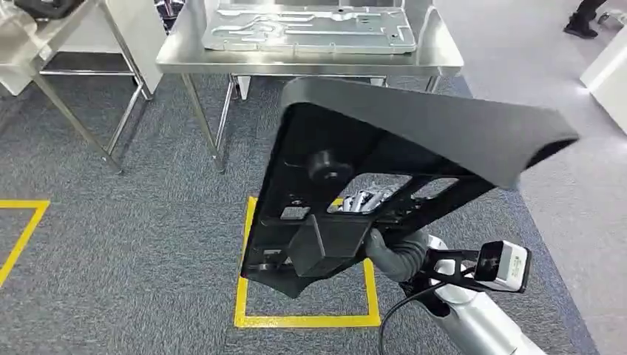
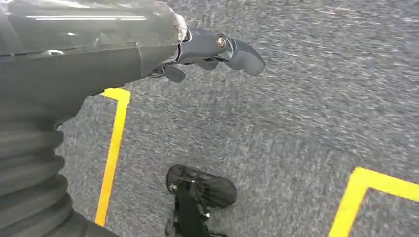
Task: Take the parts from the cabinet and place them on the table.
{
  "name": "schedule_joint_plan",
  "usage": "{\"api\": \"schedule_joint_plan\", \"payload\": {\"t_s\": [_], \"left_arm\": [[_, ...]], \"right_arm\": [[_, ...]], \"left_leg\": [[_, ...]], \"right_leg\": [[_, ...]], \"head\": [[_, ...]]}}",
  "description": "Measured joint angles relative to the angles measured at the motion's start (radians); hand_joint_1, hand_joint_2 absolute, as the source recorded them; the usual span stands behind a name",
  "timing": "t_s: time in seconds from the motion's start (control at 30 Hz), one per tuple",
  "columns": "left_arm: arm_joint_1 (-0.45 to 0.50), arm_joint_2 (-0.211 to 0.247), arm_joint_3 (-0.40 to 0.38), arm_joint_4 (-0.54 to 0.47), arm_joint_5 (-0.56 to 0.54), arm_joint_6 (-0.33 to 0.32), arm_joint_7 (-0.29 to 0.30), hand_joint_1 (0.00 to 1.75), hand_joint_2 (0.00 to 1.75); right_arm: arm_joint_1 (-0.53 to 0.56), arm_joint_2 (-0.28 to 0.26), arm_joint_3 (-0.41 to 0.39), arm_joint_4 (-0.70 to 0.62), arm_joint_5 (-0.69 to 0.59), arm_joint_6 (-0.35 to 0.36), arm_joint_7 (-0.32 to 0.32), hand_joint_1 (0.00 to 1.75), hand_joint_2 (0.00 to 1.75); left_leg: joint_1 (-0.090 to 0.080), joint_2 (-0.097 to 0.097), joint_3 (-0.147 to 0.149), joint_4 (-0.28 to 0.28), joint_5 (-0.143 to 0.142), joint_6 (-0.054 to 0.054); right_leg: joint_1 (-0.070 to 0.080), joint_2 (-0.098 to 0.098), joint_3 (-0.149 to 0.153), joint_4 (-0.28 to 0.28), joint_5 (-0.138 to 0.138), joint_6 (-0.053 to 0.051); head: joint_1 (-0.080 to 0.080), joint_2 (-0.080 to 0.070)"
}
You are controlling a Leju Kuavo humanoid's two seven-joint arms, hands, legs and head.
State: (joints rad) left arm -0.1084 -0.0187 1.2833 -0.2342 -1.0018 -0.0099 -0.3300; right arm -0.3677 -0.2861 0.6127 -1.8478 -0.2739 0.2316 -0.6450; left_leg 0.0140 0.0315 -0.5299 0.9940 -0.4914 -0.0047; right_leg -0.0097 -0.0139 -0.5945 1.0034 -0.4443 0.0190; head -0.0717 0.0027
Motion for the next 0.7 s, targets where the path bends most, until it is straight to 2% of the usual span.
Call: {"api": "schedule_joint_plan", "payload": {"t_s": [0.1, 0.13, 0.17, 0.2, 0.27, 0.3, 0.33, 0.37, 0.43, 0.47, 0.5, 0.53, 0.57, 0.6, 0.63, 0.67, 0.7], "left_arm": [[-0.003, 0.0, 0.0, 0.0, 0.003, -0.001, -0.002, 0.0, 1.75], [-0.002, 0.002, 0.0, 0.0, 0.006, -0.001, -0.003, 0.0, 1.75], [-0.003, 0.003, 0.0, 0.0, 0.01, -0.001, -0.004, 0.0, 1.75], [-0.002, 0.002, 0.0, 0.0, 0.011, -0.001, -0.004, 0.0, 1.75], [0.005, 0.003, 0.0, 0.0, 0.018, -0.002, -0.004, 0.0, 1.75], [0.009, 0.003, 0.001, 0.0, 0.02, -0.002, -0.004, 0.0, 1.75], [0.014, 0.003, 0.001, 0.0, 0.021, -0.002, -0.005, 0.0, 1.75], [0.016, 0.004, 0.001, 0.0, 0.021, -0.002, -0.005, 0.0, 1.75], [0.017, 0.005, 0.001, 0.0, 0.022, -0.002, -0.007, 0.0, 1.75], [0.018, 0.009, 0.002, 0.0, 0.023, -0.003, -0.007, 0.0, 1.75], [0.017, 0.008, 0.002, 0.0, 0.023, -0.003, -0.008, 0.0, 1.75], [0.015, 0.008, 0.002, 0.0, 0.023, -0.004, -0.008, 0.0, 1.75], [0.015, 0.01, 0.002, 0.0, 0.023, -0.003, -0.008, 0.0, 1.75], [0.014, 0.01, 0.002, 0.0, 0.023, -0.003, -0.008, 0.0, 1.75], [0.013, 0.009, 0.002, 0.0, 0.023, -0.004, -0.008, 0.0, 1.75], [0.014, 0.009, 0.002, 0.0, 0.023, -0.004, -0.01, 0.0, 1.75], [0.014, 0.01, 0.002, 0.0, 0.024, -0.004, -0.011, 0.0, 1.75]], "right_arm": [[0.01, 0.0, -0.001, -0.008, 0.005, 0.0, -0.003, 1.75, 1.75], [0.014, 0.0, -0.002, -0.011, 0.007, 0.0, -0.002, 1.75, 1.75], [0.013, 0.0, -0.003, -0.016, 0.008, 0.003, -0.005, 1.75, 1.75], [0.013, 0.003, -0.003, -0.018, 0.011, 0.006, -0.004, 1.75, 1.75], [0.021, 0.007, -0.003, -0.018, 0.016, 0.015, -0.004, 1.75, 1.75], [0.026, 0.009, -0.003, -0.018, 0.017, 0.02, -0.004, 1.75, 1.75], [0.029, 0.01, -0.003, -0.018, 0.019, 0.022, -0.004, 1.75, 1.75], [0.031, 0.012, -0.003, -0.018, 0.02, 0.023, -0.003, 1.75, 1.75], [0.033, 0.014, -0.005, -0.019, 0.02, 0.023, -0.003, 1.75, 1.75], [0.035, 0.014, -0.007, -0.019, 0.02, 0.023, -0.004, 1.75, 1.75], [0.035, 0.015, -0.008, -0.02, 0.021, 0.023, -0.003, 1.75, 1.75], [0.037, 0.016, -0.008, -0.023, 0.022, 0.023, -0.003, 1.75, 1.75], [0.038, 0.016, -0.01, -0.024, 0.022, 0.023, -0.003, 1.75, 1.75], [0.037, 0.016, -0.013, -0.026, 0.022, 0.023, -0.004, 1.75, 1.75], [0.038, 0.016, -0.015, -0.031, 0.023, 0.023, -0.003, 1.75, 1.75], [0.037, 0.016, -0.016, -0.031, 0.023, 0.023, -0.004, 1.75, 1.75], [0.035, 0.016, -0.017, -0.032, 0.024, 0.026, -0.004, 1.75, 1.75]], "left_leg": [[0.001, 0.007, 0.018, -0.007, -0.012, -0.018], [0.007, 0.0, 0.018, 0.006, -0.015, -0.022], [0.007, -0.01, -0.001, 0.049, -0.028, -0.023], [0.007, -0.014, -0.044, 0.124, -0.053, -0.024], [0.006, -0.021, -0.155, 0.29, -0.098, -0.027], [0.006, -0.021, -0.197, 0.335, -0.091, -0.028], [0.006, -0.021, -0.214, 0.321, -0.054, -0.026], [0.006, -0.021, -0.204, 0.265, 0.001, -0.023], [0.002, -0.024, -0.152, 0.087, 0.13, -0.01], [-0.005, -0.029, -0.135, 0.073, 0.108, 0.0], [-0.009, -0.028, -0.116, 0.04, 0.095, 0.005], [-0.014, -0.025, -0.113, 0.044, 0.081, 0.011], [-0.012, -0.026, -0.107, 0.035, 0.073, 0.019], [-0.012, -0.026, -0.095, 0.028, 0.064, 0.026], [-0.001, -0.027, -0.075, 0.015, 0.064, 0.029], [-0.002, -0.028, -0.057, 0.008, 0.057, 0.034], [-0.001, -0.027, -0.045, 0.005, 0.049, 0.037]], "right_leg": [[0.004, 0.007, 0.01, -0.001, -0.012, -0.021], [-0.005, 0.01, 0.026, -0.011, -0.011, -0.027], [-0.004, 0.011, 0.036, -0.013, -0.018, -0.035], [-0.003, 0.011, 0.043, -0.013, -0.024, -0.043], [0.002, 0.016, 0.06, -0.013, -0.042, -0.047], [0.004, 0.021, 0.073, -0.013, -0.053, -0.048], [0.005, 0.026, 0.09, -0.013, -0.066, -0.047], [0.006, 0.03, 0.108, -0.013, -0.079, -0.046], [0.007, 0.033, 0.147, -0.013, -0.108, -0.042], [0.008, 0.032, 0.155, -0.017, -0.12, -0.036], [0.006, 0.041, 0.158, -0.017, -0.127, -0.027], [0.003, 0.04, 0.165, -0.027, -0.132, -0.02], [0.004, 0.039, 0.176, -0.016, -0.125, -0.012], [0.005, 0.038, 0.169, 0.004, -0.111, -0.005], [0.002, 0.035, 0.152, 0.04, -0.103, -0.002], [0.002, 0.028, 0.124, 0.102, -0.085, 0.002], [0.001, 0.026, 0.073, 0.176, -0.088, 0.006]], "head": [[0.0, 0.0], [0.0, 0.0], [0.0, 0.0], [0.0, 0.0], [0.0, 0.0], [0.0, 0.0], [0.0, 0.0], [0.0, 0.0], [0.0, 0.0], [0.001, 0.0], [-0.001, 0.0], [0.0, 0.0], [-0.001, 0.0], [0.0, 0.0], [-0.001, 0.0], [0.0, 0.0], [0.0, 0.0]]}}
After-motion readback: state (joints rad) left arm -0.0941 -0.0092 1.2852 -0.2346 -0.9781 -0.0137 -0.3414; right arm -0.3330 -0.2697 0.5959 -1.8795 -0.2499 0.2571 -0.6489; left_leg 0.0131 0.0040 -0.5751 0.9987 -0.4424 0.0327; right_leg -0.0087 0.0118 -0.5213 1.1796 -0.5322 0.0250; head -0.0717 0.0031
